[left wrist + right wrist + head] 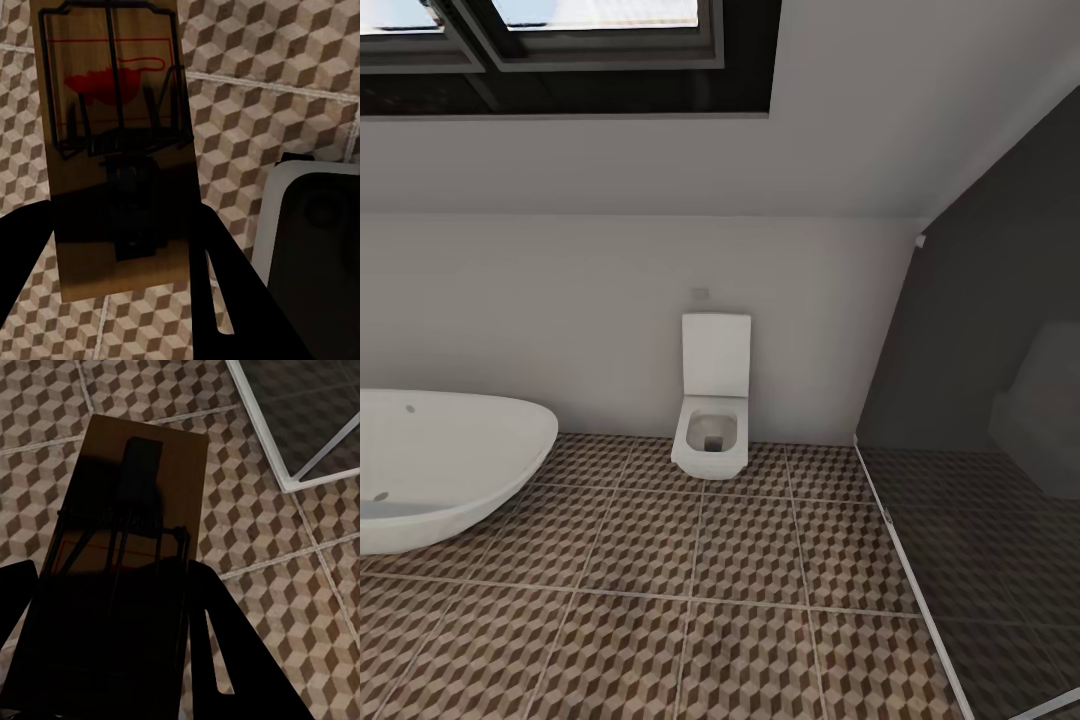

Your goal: Take the four mousetraps from the cabinet in the bathroom and place them on the bathroom floor. Make sure all four end up on the same floor surface, and ensure that at least two of them are either under or directly next to the same bathroom sink.

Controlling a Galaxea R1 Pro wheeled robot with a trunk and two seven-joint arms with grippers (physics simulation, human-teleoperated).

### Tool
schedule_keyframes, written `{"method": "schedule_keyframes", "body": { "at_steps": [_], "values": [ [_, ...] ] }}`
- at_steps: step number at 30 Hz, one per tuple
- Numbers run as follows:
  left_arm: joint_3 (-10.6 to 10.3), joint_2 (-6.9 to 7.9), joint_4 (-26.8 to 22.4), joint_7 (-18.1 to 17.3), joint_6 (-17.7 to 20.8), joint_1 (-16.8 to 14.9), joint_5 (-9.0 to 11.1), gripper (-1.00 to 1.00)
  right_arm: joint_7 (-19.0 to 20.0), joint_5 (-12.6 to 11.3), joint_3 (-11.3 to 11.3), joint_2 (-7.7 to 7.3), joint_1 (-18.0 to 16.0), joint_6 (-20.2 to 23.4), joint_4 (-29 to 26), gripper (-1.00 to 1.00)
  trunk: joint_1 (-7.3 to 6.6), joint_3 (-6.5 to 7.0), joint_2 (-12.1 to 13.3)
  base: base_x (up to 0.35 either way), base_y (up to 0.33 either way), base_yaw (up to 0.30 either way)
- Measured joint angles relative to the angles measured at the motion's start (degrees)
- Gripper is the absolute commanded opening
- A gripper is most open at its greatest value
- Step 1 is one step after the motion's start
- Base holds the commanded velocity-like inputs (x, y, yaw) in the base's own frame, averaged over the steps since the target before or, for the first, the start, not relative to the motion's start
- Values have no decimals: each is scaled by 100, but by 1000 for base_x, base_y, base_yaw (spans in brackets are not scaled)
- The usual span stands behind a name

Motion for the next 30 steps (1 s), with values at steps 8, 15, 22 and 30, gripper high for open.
{"method": "schedule_keyframes", "body": {
  "at_steps": [8,15,22,30],
  "values": [
    [0,0,0,0,0,0,0,-100,0,-1,0,0,0,0,1,-100,0,0,0,0,0,0],
    [0,0,0,0,4,0,-1,-100,0,-1,1,0,0,0,-1,-100,0,0,0,0,0,0],
    [0,0,0,0,1,0,-2,-100,0,-1,0,0,0,0,1,-100,0,0,0,0,0,0],
    [0,0,0,0,3,0,0,-100,0,-1,0,0,0,0,0,-100,0,0,0,0,0,0]
  ]
}}
